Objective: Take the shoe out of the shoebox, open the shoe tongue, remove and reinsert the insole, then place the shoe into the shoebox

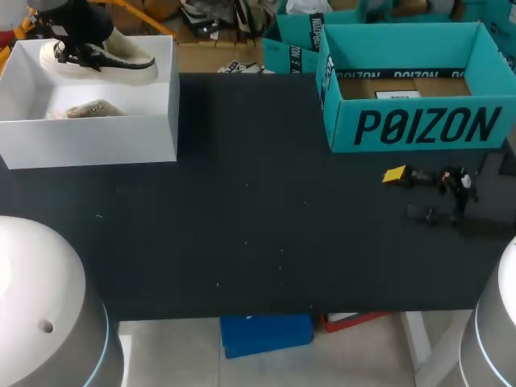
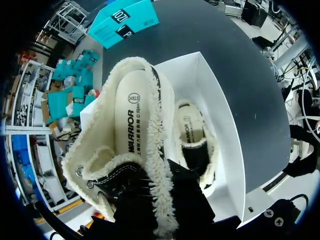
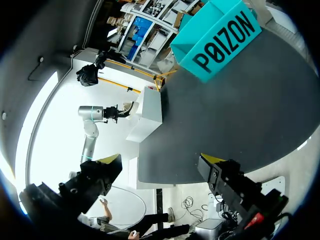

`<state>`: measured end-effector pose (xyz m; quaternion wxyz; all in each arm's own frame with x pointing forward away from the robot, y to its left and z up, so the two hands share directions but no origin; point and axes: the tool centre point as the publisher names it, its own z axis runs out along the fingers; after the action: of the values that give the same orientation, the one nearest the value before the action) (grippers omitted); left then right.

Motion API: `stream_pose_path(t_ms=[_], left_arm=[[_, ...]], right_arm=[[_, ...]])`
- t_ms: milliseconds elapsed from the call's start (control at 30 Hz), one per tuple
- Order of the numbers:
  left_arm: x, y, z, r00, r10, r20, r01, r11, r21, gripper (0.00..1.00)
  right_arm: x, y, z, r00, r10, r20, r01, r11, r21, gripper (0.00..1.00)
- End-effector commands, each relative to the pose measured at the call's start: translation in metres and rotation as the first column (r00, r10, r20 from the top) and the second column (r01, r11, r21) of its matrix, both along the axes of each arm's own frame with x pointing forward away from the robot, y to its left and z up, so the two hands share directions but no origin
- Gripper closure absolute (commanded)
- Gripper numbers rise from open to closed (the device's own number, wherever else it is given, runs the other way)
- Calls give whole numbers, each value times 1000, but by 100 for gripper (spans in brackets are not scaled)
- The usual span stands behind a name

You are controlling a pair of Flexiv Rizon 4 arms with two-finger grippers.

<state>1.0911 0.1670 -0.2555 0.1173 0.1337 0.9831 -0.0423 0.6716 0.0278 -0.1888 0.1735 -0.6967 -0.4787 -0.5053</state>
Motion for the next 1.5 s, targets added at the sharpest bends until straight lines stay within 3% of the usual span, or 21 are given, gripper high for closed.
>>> stream_pose_path(t_ms=[33,167,500,967,1500], left_arm=[[-1,0,2,1000,0,3,0,1000,2,100],[-1,0,2,1000,0,3,0,1000,2,100],[26,30,-3,998,55,-39,-57,998,-30,100],[52,50,-58,985,153,-79,-151,988,28,100],[58,43,-101,974,203,-100,-200,979,43,100]], right_arm=[[0,0,0,1000,0,-1,0,1000,0,0],[0,0,0,1000,0,-1,0,1000,0,0],[0,0,0,1000,0,-1,0,1000,0,0],[0,0,0,1000,0,-1,0,1000,0,0],[0,0,0,1000,0,-1,0,1000,0,0]])
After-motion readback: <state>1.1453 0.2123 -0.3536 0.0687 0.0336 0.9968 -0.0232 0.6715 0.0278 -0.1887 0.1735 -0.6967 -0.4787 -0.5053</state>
